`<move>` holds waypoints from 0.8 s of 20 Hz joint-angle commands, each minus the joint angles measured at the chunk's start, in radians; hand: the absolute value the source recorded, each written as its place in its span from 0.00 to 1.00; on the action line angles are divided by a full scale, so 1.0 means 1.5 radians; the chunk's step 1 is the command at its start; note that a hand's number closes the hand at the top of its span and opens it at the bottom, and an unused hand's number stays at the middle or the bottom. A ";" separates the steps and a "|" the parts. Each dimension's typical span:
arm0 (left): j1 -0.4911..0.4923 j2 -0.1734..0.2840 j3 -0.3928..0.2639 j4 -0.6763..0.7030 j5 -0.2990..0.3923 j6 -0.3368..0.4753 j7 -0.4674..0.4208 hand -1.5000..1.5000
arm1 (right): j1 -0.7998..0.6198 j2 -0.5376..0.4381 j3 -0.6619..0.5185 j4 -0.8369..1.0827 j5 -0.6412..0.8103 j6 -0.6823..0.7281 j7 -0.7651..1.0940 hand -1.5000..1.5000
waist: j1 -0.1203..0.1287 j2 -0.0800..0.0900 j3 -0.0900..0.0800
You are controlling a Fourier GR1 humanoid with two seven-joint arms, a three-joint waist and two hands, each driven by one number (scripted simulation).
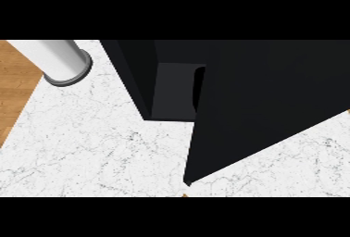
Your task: Pick up the wine, place it into the cabinet and close the cabinet
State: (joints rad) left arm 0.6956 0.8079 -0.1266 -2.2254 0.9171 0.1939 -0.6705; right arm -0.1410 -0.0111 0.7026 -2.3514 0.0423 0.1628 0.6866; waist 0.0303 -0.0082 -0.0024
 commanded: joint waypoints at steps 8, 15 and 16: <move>0.042 0.010 0.142 0.044 0.078 -0.155 0.035 0.00 | -0.334 0.007 -0.014 0.267 0.004 -0.233 -0.021 1.00 | 0.004 0.005 0.000; 0.115 -0.006 0.221 0.004 0.092 -0.205 0.083 0.00 | -0.438 0.007 -0.114 0.383 -0.029 -0.214 -0.035 1.00 | 0.003 0.003 0.002; 0.051 0.000 0.202 0.082 0.097 -0.228 0.078 0.00 | -0.467 0.007 -0.141 0.454 -0.044 -0.197 -0.086 1.00 | -0.001 0.008 0.001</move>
State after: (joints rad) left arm 0.7886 0.8167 0.1500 -2.1854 1.0521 -0.0635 -0.5664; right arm -0.7680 -0.0002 0.5759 -1.8145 -0.0001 -0.1601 0.6368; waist 0.0338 -0.0003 -0.0009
